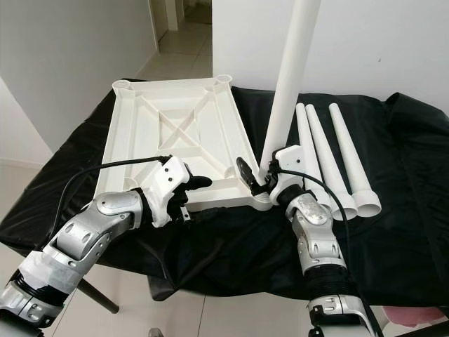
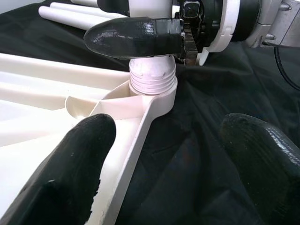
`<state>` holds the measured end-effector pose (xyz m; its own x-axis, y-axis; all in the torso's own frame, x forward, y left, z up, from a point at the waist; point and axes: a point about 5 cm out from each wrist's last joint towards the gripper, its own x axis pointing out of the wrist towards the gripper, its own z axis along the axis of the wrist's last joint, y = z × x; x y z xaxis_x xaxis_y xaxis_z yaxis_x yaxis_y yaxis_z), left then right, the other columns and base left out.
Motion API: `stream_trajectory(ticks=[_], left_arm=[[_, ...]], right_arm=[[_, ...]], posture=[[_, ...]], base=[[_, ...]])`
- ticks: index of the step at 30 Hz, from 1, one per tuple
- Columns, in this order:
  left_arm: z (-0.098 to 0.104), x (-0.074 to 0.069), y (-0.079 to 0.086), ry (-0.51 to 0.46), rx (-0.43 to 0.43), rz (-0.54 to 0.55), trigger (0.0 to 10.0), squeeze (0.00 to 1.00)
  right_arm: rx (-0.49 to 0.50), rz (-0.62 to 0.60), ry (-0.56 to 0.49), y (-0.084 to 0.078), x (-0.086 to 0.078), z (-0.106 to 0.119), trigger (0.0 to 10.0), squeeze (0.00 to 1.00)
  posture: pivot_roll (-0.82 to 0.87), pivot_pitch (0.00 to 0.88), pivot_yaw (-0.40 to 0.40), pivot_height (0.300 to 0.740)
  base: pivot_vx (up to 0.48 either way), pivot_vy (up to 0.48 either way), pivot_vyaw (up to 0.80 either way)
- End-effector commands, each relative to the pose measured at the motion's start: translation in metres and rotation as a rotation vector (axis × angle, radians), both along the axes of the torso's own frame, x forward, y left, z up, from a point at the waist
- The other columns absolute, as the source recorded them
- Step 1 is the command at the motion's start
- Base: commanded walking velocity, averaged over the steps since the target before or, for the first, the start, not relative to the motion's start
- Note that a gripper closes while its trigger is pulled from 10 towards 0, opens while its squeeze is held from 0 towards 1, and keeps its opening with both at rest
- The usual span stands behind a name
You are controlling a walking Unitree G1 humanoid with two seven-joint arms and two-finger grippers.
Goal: Building children table
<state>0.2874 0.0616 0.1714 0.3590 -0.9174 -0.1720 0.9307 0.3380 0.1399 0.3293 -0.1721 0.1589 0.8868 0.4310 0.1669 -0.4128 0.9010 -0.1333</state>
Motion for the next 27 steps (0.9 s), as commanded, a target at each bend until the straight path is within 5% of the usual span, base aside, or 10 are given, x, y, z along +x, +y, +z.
stream_trajectory(ticks=[1, 3, 4, 8, 10, 22, 23, 25, 26, 27], left_arm=[[-0.001, -0.004, -0.001, 0.019, 0.016, -0.043, 10.0, 0.0], [-0.002, -0.005, -0.001, 0.02, 0.018, -0.046, 10.0, 0.0], [-0.001, -0.005, -0.002, 0.021, 0.02, -0.048, 10.0, 0.0], [-0.001, -0.005, -0.001, 0.018, 0.023, -0.051, 10.0, 0.0], [-0.001, -0.005, -0.001, 0.017, 0.022, -0.054, 10.0, 0.0], [-0.002, -0.003, 0.001, 0.017, 0.025, -0.028, 10.0, 0.0], [-0.002, -0.003, 0.001, 0.017, 0.024, -0.024, 10.0, 0.0], [-0.002, -0.003, 0.001, 0.017, 0.024, -0.022, 10.0, 0.0], [-0.002, -0.003, 0.001, 0.018, 0.023, -0.021, 10.0, 0.0], [-0.002, -0.003, 0.0, 0.018, 0.023, -0.021, 10.0, 0.0]], right_arm=[[-0.008, 0.021, 0.005, 0.001, 0.003, 0.0, 10.0, 0.0], [-0.009, 0.027, 0.01, 0.001, 0.004, -0.001, 10.0, 0.0], [-0.011, 0.034, 0.018, 0.0, 0.005, -0.002, 4.8, 0.0], [-0.013, 0.04, 0.045, -0.003, 0.006, -0.007, 0.4, 0.0], [-0.009, 0.036, 0.06, -0.005, 0.006, -0.01, 0.0, 0.0], [0.008, 0.001, 0.099, -0.01, 0.004, -0.021, 0.0, 0.0], [0.012, -0.012, 0.101, -0.011, 0.004, -0.021, 6.2, 0.0], [0.015, -0.02, 0.102, -0.011, 0.005, -0.021, 6.2, 0.0], [0.019, -0.022, 0.1, -0.01, 0.004, -0.02, 10.0, 0.0], [0.021, -0.022, 0.098, -0.009, 0.004, -0.02, 10.0, 0.0]], posture=[[-0.04, 0.024, 0.042, 0.74], [-0.04, 0.024, 0.042, 0.74], [-0.04, 0.024, 0.04, 0.74], [-0.04, 0.024, 0.038, 0.74], [-0.03, 0.026, 0.037, 0.74], [-0.03, 0.033, 0.032, 0.74], [-0.03, 0.033, 0.032, 0.74], [-0.03, 0.033, 0.032, 0.74], [-0.03, 0.033, 0.03, 0.74], [-0.03, 0.033, 0.03, 0.74]], base=[[0.0, 0.0, 0.0], [0.0, 0.0, 0.0], [0.0, 0.0, 0.0], [0.0, 0.0, 0.0], [0.0, 0.0, 0.0], [0.0, 0.0, 0.0], [0.0, 0.0, 0.0], [0.0, 0.0, 0.0], [0.0, 0.0, 0.0], [0.0, 0.0, 0.0]])
